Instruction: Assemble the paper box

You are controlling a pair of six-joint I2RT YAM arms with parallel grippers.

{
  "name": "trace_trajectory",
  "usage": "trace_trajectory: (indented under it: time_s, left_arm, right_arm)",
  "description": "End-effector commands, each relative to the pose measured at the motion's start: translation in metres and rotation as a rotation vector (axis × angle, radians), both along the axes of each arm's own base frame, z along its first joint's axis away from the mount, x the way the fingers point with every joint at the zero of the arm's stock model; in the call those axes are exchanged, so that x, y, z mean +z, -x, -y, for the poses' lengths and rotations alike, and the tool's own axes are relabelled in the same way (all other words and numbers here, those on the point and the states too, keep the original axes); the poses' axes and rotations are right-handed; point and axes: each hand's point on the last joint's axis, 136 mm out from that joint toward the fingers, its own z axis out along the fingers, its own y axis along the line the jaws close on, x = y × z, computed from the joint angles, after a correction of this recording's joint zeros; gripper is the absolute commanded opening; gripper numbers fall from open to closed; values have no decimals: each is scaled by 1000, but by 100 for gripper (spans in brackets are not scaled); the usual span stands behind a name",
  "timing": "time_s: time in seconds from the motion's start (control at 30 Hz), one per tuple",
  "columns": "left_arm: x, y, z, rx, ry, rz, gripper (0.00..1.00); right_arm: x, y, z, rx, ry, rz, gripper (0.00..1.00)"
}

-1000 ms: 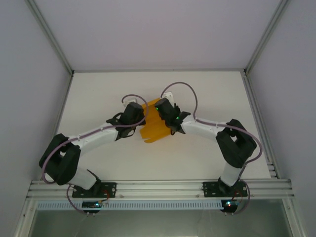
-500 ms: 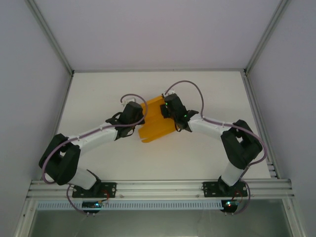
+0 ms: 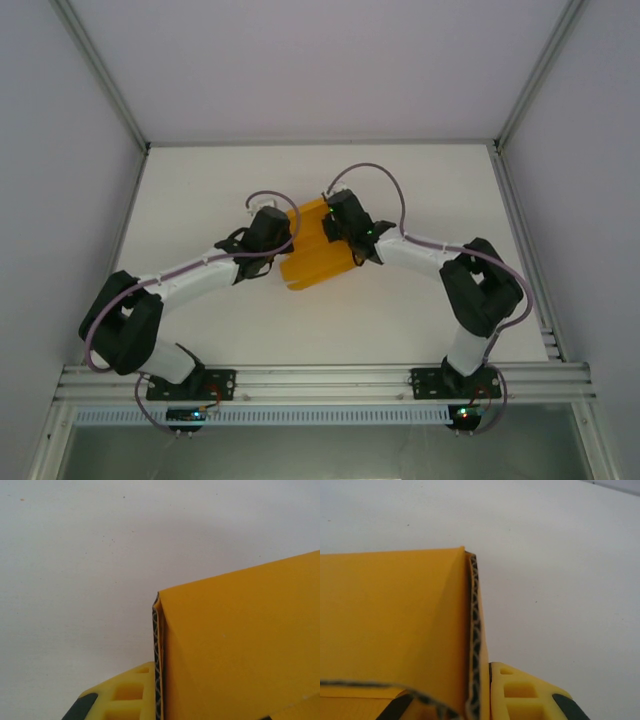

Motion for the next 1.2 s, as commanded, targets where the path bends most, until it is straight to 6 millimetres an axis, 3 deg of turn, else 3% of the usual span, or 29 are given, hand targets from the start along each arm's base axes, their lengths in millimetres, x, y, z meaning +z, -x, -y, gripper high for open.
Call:
trace_trajectory:
  time_s: [0.0,0.07,0.27,0.43,0.73,0.8,0.97,1.07,1.17]
  left_arm:
    - [6,0,-12,50,-34,-10,0]
    - [6,0,-17,74,-43,-11,0]
    - [6,-1,-24,107,-43,-21,0]
    - [6,-1,-24,113,-41,-24,0]
    - [6,0,-23,110,-32,-28,0]
    - [5,0,-22,107,-25,-29,0]
    - [5,1,-21,98,-19,-30,0]
    - [4,1,-20,93,-13,-22,0]
    - [4,1,-17,77,-2,-14,0]
  right_arm:
    - [-4,-18,58,-254,189,27,0]
    - [-3,-19,84,-372,324,64,0]
    - [9,-15,125,-610,495,78,0]
    - [16,-14,140,-699,602,100,2]
    - [23,-18,140,-716,617,121,6]
    - [17,-19,135,-674,586,93,12]
    - [9,-26,90,-428,458,109,24]
    - [11,-19,50,-216,374,142,37]
    - [9,1,16,-31,265,111,50]
